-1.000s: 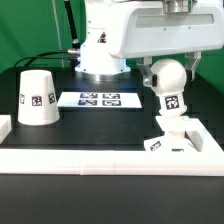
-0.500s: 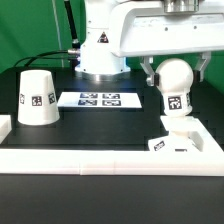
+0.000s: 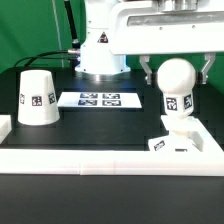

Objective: Assemble lamp

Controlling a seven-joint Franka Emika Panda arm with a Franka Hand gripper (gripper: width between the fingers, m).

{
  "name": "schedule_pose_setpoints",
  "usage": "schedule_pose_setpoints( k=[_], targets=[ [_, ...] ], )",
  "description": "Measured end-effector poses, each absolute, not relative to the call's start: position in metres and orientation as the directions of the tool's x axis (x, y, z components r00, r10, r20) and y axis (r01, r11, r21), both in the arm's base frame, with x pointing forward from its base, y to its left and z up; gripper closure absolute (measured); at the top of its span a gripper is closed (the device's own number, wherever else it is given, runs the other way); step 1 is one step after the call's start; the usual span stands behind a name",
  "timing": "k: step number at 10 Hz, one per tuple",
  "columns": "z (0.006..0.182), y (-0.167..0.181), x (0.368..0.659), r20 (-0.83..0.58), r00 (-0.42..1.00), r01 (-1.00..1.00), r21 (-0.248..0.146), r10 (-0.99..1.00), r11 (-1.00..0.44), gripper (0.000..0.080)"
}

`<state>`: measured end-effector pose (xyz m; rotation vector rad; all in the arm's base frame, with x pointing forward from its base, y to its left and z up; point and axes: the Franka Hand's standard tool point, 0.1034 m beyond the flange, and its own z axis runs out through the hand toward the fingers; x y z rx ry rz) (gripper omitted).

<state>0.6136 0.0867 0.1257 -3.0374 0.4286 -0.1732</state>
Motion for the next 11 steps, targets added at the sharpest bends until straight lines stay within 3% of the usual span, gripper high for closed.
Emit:
schedule_pose_setpoints(
  k=[6,11],
  targets=[
    [0.1235,0.0879,0.6103,0.057,0.789,-0.605,-0.1,-0.612,-0.79,0.022],
    [0.122,0.0927,0.6041,-0.033,0.49,-0.869,-0.103,-0.871,-0.485,0.022]
  ],
)
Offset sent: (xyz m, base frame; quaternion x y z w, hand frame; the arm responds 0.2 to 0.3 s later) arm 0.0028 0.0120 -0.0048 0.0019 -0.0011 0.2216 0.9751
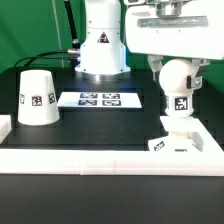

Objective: Assemble lamp

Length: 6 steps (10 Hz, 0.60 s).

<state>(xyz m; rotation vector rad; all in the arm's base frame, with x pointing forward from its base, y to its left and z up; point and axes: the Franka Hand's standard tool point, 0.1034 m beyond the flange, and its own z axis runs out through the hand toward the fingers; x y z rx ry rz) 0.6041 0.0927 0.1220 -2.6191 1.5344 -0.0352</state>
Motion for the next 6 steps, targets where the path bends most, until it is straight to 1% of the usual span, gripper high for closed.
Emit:
schedule_pose_setpoints(
  k=[1,2,4,5,6],
  targets=[
    [0.1219,0.0941,0.6033,-0.048,0.446,-0.892,-0.102,-0.894,-0.44,0.022],
    [0.1219,0.0949,0.6029,-0.051,0.435,-0.898,-0.1,-0.899,-0.429,0.022],
    [0.1219,0.0956,0.6027,-0.052,0.443,-0.894,-0.101,-0.895,-0.437,0.0219],
    [0.1214,0.0959,0.6025,-0.05,0.474,-0.878,-0.103,-0.879,-0.468,0.0219],
    [0.1211,0.0958,0.6022,-0.045,0.524,-0.849,-0.106,-0.851,-0.517,0.0125]
  ],
)
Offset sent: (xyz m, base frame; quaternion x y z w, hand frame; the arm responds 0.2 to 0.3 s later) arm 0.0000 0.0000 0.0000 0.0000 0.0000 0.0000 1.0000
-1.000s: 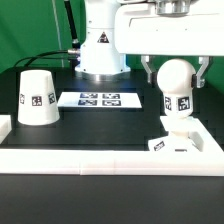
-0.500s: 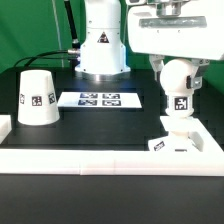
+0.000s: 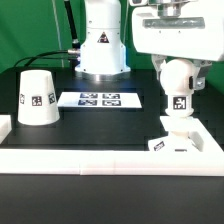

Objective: Assemble lamp

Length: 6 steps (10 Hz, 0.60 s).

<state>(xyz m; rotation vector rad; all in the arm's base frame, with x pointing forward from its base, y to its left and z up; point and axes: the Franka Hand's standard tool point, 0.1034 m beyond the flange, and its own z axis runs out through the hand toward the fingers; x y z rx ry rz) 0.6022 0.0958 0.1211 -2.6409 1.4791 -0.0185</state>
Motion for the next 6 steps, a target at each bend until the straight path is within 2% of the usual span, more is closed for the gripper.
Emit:
schedule_pose_setpoints(
  k=[2,6],
  targets=[
    [0.1205,0.0961,0.602,-0.031,0.635,-0.77,-0.11,-0.772,-0.629,0.0104],
    [0.1198,0.097,0.601,0.022,0.887,-0.456,-0.117,-0.462,-0.882,0.0101]
  ],
)
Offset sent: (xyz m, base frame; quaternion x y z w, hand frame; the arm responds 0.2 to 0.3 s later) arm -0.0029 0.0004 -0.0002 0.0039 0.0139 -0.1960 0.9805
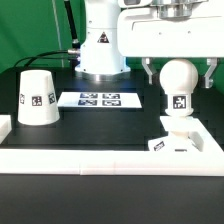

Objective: Assemble lamp

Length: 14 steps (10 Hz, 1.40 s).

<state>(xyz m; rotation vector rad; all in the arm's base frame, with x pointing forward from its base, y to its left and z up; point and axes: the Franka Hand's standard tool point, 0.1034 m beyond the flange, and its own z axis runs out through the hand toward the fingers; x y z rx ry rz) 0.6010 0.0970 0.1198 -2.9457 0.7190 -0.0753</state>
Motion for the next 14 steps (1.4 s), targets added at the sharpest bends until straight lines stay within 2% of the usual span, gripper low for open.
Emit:
schedule_pose_setpoints(
  k=[3,6,10,14],
  targets=[
    [0.1197,0.0992,0.5967,0.054,0.976,-0.203,-0.106,-0.209,-0.974,0.0101],
    [0.1199,0.0992,0.5967,0.079,0.996,0.049,-0.089,0.042,-0.995,0.0101],
    [0.1203,0.0992,0.5978,0.104,0.933,0.35,-0.047,0.344,-0.935,0.0101],
    [0.1203,0.0991,0.5979,0.104,0.826,0.557,-0.007,0.553,-0.83,0.0101]
  ],
)
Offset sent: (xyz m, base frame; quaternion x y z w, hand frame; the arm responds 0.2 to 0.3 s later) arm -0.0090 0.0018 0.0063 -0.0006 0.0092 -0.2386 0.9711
